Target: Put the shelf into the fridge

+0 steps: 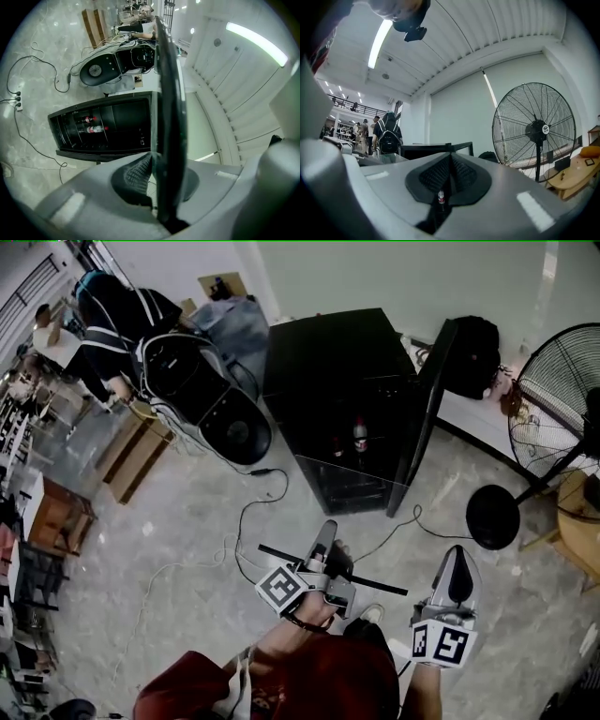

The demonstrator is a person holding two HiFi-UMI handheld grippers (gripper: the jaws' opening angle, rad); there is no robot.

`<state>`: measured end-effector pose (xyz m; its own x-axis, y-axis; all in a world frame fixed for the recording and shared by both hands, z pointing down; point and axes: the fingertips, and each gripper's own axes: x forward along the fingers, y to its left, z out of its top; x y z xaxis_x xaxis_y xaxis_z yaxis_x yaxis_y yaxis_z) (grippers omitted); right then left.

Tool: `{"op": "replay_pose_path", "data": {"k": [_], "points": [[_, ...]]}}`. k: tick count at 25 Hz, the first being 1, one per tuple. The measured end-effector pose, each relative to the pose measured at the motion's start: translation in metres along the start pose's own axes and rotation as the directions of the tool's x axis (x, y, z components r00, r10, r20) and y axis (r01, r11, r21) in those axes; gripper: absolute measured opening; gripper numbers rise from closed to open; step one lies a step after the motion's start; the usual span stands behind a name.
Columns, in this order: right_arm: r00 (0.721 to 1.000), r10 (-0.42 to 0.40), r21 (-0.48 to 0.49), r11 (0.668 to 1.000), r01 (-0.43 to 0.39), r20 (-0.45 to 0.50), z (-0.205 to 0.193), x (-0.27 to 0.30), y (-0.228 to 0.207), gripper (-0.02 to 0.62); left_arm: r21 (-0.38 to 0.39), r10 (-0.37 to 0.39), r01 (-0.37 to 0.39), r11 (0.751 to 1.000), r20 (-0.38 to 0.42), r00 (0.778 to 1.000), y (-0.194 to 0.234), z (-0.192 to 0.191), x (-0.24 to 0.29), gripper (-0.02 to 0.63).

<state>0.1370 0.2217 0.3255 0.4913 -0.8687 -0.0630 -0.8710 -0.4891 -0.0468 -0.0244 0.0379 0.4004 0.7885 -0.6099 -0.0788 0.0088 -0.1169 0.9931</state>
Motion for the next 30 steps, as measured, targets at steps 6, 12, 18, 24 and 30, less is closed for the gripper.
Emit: {"op": "replay_pose_path", "data": {"k": [6, 12, 18, 24, 30], "points": [[0.998, 0.067, 0.012, 0.998, -0.067, -0.001, -0.008, 0.032, -0.032, 0.000, 0.002, -0.001, 0.001, 1.000, 0.076, 0.997, -0.001, -0.015, 0.026, 0.017], [0.991, 0.133, 0.024, 0.991, -0.133, -0.003, -0.014, 0.049, -0.029, 0.000, 0.005, 0.006, -0.006, 1.000, 0.136, 0.991, 0.006, -0.012, 0.033, 0.017], [0.982, 0.185, -0.001, 0.983, -0.185, -0.028, -0.021, 0.072, -0.023, 0.000, -0.025, 0.022, -0.017, 1.000, 0.212, 0.977, 0.025, 0.003, 0.041, 0.016], [0.967, 0.251, -0.029, 0.967, -0.253, -0.052, -0.026, 0.109, -0.008, 0.000, -0.046, 0.052, -0.042, 0.998, 0.258, 0.965, 0.051, 0.017, 0.061, 0.015], [0.943, 0.326, -0.053, 0.943, -0.330, -0.074, -0.033, 0.140, 0.013, 0.000, -0.074, 0.038, -0.017, 0.997, 0.290, 0.956, 0.064, 0.027, 0.083, 0.015]]}}
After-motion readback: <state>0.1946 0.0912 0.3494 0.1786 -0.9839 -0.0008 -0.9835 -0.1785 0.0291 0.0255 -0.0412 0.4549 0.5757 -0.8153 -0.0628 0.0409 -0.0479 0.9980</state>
